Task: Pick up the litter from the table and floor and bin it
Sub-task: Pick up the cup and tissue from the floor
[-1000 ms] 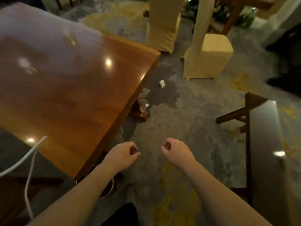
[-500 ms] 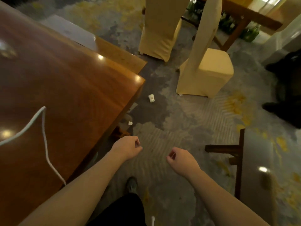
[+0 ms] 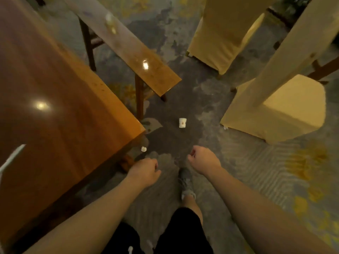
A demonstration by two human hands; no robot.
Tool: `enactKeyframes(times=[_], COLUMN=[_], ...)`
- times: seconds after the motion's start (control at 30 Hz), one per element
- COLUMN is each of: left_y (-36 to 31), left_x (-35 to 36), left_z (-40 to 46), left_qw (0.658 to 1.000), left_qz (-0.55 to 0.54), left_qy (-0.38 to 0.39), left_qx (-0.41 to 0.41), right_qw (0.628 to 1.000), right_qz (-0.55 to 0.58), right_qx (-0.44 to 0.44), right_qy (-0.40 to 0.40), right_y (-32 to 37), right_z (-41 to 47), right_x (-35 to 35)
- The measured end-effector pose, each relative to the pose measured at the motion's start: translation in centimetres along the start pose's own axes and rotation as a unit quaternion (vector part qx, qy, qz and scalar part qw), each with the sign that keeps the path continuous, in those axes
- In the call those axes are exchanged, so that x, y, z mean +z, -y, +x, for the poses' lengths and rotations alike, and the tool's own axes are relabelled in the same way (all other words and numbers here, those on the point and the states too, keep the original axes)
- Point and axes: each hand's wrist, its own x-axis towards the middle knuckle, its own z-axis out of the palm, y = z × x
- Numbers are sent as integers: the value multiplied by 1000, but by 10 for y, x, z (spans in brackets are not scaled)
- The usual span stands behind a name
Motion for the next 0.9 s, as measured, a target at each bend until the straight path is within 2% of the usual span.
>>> enactKeyframes(times=[0.13, 0.3, 0.6, 0.9], left_y=[-30, -28, 75, 173], left_x=[6, 24, 104, 191], left_z=[72, 170, 336, 451], left_qw=[994, 974, 949, 938], left_qz=[-59, -105, -104, -79], left_qy=[-41, -100, -154, -136], left_qx=[-79, -175, -255, -309], right_qw=[997, 994, 990, 976], right_qz=[-25, -39, -91, -169], right_qx=[-68, -83, -86, -129], right_qy=[29, 56, 64, 52], right_y=[-28, -69, -128, -157], right_z=[105, 212, 388, 501], right_x=[-14, -5, 82, 169])
